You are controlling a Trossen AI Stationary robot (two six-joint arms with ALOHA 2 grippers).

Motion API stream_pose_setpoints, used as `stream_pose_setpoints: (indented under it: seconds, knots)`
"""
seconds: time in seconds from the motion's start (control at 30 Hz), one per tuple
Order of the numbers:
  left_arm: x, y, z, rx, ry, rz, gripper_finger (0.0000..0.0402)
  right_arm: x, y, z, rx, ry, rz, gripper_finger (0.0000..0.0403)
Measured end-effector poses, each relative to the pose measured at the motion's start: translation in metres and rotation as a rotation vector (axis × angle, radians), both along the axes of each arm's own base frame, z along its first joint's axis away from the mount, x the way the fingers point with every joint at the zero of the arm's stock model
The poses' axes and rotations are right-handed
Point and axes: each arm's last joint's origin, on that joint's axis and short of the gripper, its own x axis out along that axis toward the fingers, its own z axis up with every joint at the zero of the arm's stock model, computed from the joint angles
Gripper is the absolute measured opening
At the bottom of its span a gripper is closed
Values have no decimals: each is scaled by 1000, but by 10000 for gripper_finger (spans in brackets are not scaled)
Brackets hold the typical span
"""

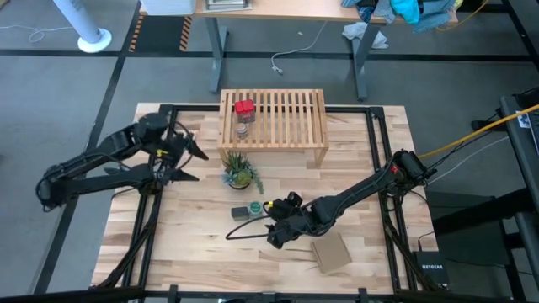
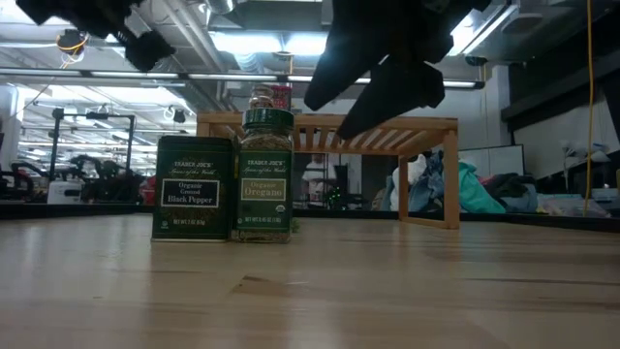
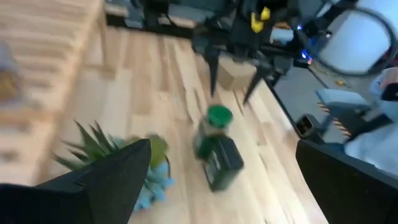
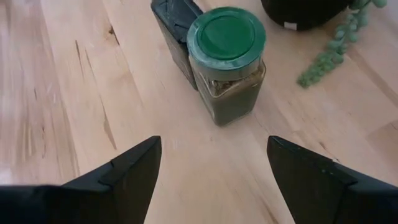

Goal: Shelf spices
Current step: Put the green seasoning bottle on the shelf

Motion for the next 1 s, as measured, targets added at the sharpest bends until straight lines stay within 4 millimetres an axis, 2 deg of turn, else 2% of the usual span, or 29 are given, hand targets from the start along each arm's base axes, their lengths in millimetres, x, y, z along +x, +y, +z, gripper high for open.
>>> stream_pose_setpoints:
  seconds: [0.2,0.5,0.87,1.0]
  knots:
    - [7,-6,-31,-146,110,-8,392,4,-7,1,8,-9,-1,299]
    - [16,-13,-44,-154,77,-73,392,11,-12,3,125,-13,65,299]
    - [23,-24,-56,-216,55,-126,392,13,-16,3,142,-7,67,298]
    - [23,-29,-71,-184,95,-117,392,14,-19,2,160,5,74,298]
